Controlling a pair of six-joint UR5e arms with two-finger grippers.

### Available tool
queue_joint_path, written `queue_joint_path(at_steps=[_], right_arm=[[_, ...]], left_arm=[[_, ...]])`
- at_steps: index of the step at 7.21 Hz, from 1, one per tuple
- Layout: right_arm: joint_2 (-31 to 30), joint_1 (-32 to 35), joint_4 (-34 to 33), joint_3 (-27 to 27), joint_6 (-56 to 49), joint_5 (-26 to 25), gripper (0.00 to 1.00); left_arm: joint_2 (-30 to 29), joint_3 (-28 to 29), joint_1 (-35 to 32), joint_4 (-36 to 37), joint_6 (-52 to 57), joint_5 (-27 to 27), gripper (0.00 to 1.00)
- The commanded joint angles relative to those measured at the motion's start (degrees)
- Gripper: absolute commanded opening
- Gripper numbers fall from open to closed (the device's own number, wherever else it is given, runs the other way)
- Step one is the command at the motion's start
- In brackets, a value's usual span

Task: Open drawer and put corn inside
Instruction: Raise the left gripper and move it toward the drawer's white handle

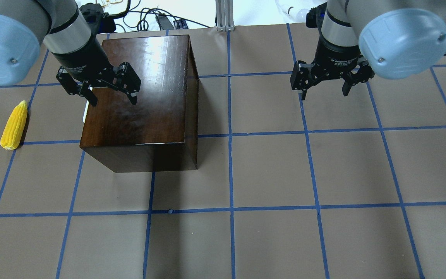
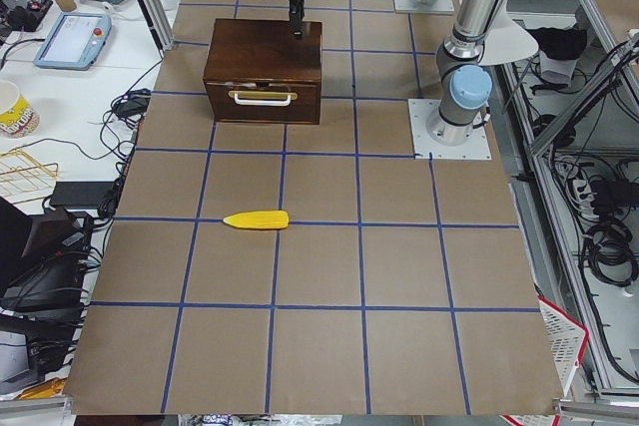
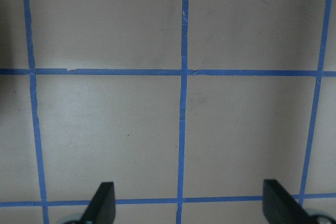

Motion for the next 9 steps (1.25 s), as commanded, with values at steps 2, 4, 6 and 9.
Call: queue_joint_path(at_steps=[2, 4, 6, 9], right_arm=[[0.0, 0.0, 0.0, 0.0, 0.0, 0.0, 1.0], [0.0, 0.0, 0.0, 0.0, 0.0, 0.0, 1.0], [0.0, 0.0, 0.0, 0.0, 0.0, 0.0, 1.0], [0.0, 0.0, 0.0, 0.0, 0.0, 0.0, 1.0]], left_arm=[[0.2, 0.1, 0.0, -0.1, 0.1, 0.1, 1.0], [0.5, 0.3, 0.3, 0.0, 0.5, -0.1, 1.0], [1.2, 0.3, 0.5, 0.0, 0.5, -0.1, 1.0], [1.8, 0.2, 0.3, 0.5, 0.0, 0.0, 1.0]])
